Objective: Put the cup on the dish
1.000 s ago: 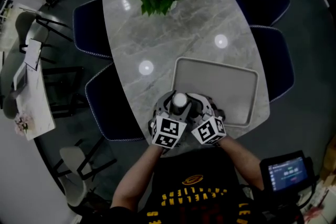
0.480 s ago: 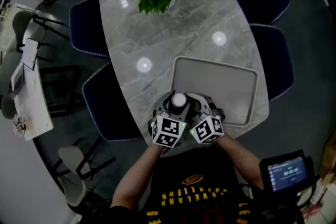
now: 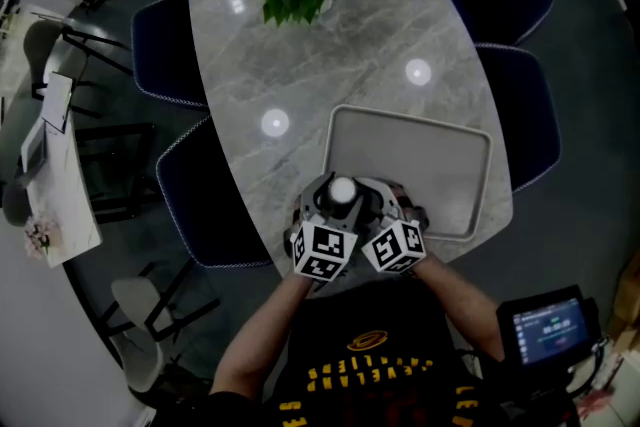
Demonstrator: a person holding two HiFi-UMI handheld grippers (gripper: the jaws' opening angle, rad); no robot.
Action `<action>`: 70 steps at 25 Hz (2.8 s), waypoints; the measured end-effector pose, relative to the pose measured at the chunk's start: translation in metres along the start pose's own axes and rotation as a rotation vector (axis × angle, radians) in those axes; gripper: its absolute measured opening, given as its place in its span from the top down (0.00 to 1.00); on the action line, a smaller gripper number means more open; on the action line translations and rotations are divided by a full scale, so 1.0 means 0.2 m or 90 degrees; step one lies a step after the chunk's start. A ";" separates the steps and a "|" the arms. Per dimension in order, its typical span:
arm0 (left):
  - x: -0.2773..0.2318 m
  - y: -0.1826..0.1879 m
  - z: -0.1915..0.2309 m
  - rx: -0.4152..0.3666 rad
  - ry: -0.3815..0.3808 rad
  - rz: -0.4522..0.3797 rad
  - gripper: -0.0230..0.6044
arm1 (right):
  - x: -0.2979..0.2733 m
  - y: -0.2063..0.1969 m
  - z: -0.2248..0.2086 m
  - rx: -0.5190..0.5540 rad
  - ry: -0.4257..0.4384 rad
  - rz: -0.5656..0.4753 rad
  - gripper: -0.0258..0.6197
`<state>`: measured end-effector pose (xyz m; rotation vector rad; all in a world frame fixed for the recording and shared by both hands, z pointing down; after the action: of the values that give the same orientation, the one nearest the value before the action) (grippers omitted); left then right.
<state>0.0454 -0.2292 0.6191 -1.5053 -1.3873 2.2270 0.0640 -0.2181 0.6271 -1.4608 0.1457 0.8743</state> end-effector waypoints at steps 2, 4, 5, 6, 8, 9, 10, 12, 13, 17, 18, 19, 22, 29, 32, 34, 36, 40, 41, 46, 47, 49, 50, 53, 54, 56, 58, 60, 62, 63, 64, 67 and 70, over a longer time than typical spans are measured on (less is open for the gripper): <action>0.00 0.00 0.00 -0.004 0.002 -0.005 0.54 | 0.00 0.00 0.00 0.001 0.002 0.002 0.61; 0.00 -0.01 0.00 -0.005 0.002 -0.010 0.54 | -0.01 -0.01 0.00 0.003 0.004 0.003 0.61; 0.00 -0.01 0.00 -0.005 0.003 -0.013 0.54 | -0.01 -0.01 0.00 0.005 0.004 0.003 0.61; 0.00 -0.01 0.00 -0.005 0.005 -0.016 0.54 | -0.01 -0.01 0.01 0.007 0.004 0.004 0.61; 0.00 -0.02 0.00 -0.005 0.008 -0.020 0.54 | -0.01 -0.02 0.01 0.011 0.005 0.004 0.61; 0.00 -0.02 0.00 -0.004 0.010 -0.023 0.54 | -0.01 -0.02 0.01 0.013 0.006 0.004 0.61; 0.00 -0.02 0.00 -0.004 0.012 -0.025 0.54 | -0.01 -0.02 0.01 0.015 0.007 0.006 0.61; 0.00 -0.02 0.00 -0.005 0.018 -0.030 0.54 | -0.01 -0.02 0.01 0.022 0.007 0.009 0.61; 0.00 -0.02 -0.01 -0.005 0.020 -0.032 0.54 | -0.02 -0.03 0.01 0.025 0.007 0.011 0.61; -0.02 -0.05 -0.01 0.003 0.028 -0.039 0.54 | -0.03 -0.05 0.02 0.032 0.015 0.020 0.61; -0.02 -0.05 0.00 0.004 0.030 -0.040 0.54 | -0.03 -0.05 0.02 0.032 0.018 0.023 0.61; -0.02 -0.05 0.00 0.004 0.033 -0.042 0.54 | -0.03 -0.06 0.02 0.030 0.020 0.025 0.61; -0.02 -0.04 0.00 0.000 0.044 -0.048 0.54 | -0.04 -0.06 0.01 0.022 0.023 0.029 0.61; -0.02 -0.06 0.00 0.019 0.050 -0.062 0.52 | -0.02 -0.08 0.01 0.024 0.029 0.032 0.61; -0.01 -0.06 0.01 0.024 0.052 -0.068 0.52 | -0.01 -0.08 0.00 0.028 0.026 0.030 0.61; 0.00 -0.07 0.01 0.026 0.051 -0.071 0.52 | 0.00 -0.08 -0.01 0.032 0.026 0.030 0.61; 0.00 -0.07 0.02 0.028 0.048 -0.072 0.52 | 0.00 -0.09 -0.01 0.027 0.023 0.030 0.61; 0.03 -0.07 0.03 0.032 0.046 -0.068 0.52 | 0.00 -0.09 -0.03 0.002 0.018 0.025 0.61; 0.04 -0.07 0.04 0.033 0.047 -0.064 0.52 | 0.00 -0.09 -0.03 -0.004 0.017 0.023 0.61; 0.12 -0.06 0.07 0.038 0.058 -0.071 0.52 | 0.05 -0.09 -0.06 -0.060 -0.002 0.009 0.61; 0.18 -0.06 0.07 0.041 0.061 -0.077 0.52 | 0.08 -0.07 -0.05 -0.078 -0.009 0.002 0.61; 0.30 -0.06 0.06 0.047 0.066 -0.089 0.52 | 0.15 -0.01 0.00 -0.114 -0.025 -0.011 0.61; 0.35 -0.06 0.06 0.049 0.066 -0.092 0.52 | 0.17 0.01 0.02 -0.132 -0.033 -0.019 0.61; 0.43 -0.07 0.05 0.053 0.064 -0.095 0.53 | 0.22 0.06 0.03 -0.174 -0.047 -0.047 0.61; 0.45 -0.07 0.04 0.054 0.061 -0.095 0.53 | 0.23 0.08 0.03 -0.188 -0.052 -0.057 0.61; 0.48 -0.06 0.02 0.052 0.046 -0.099 0.53 | 0.27 0.11 0.03 -0.218 -0.066 -0.074 0.61; 0.52 -0.05 0.01 0.048 0.029 -0.106 0.54 | 0.31 0.14 0.04 -0.234 -0.083 -0.092 0.72; 0.59 -0.04 -0.01 0.045 0.016 -0.128 0.69 | 0.35 0.18 0.06 -0.242 -0.095 -0.111 0.86; 0.69 -0.03 -0.03 0.041 0.012 -0.153 0.86 | 0.40 0.24 0.11 -0.252 -0.103 -0.126 0.91; 0.73 -0.02 -0.04 0.039 0.011 -0.163 0.93 | 0.43 0.27 0.13 -0.256 -0.104 -0.134 0.93; 0.75 -0.02 -0.04 0.039 0.010 -0.170 0.96 | 0.44 0.29 0.14 -0.259 -0.105 -0.143 0.95; 0.75 0.00 -0.04 0.047 0.002 -0.177 0.96 | 0.47 0.33 0.12 -0.273 -0.100 -0.167 0.95; 0.78 0.00 -0.03 0.057 -0.002 -0.182 0.96 | 0.49 0.40 0.14 -0.276 -0.104 -0.184 0.95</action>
<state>-0.0276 -0.1424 0.5130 -1.1906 -1.3842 2.0853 0.0736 -0.1616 0.5098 -1.7475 -0.3908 0.8118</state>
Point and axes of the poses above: the fingertips, and each gripper's own axes: x backward along the fingers, z to its left, y out of its top, the point moved 3 cm from there along x, backward along the fingers, and after that the axes turned 1 degree about x, right-handed, at the moved point
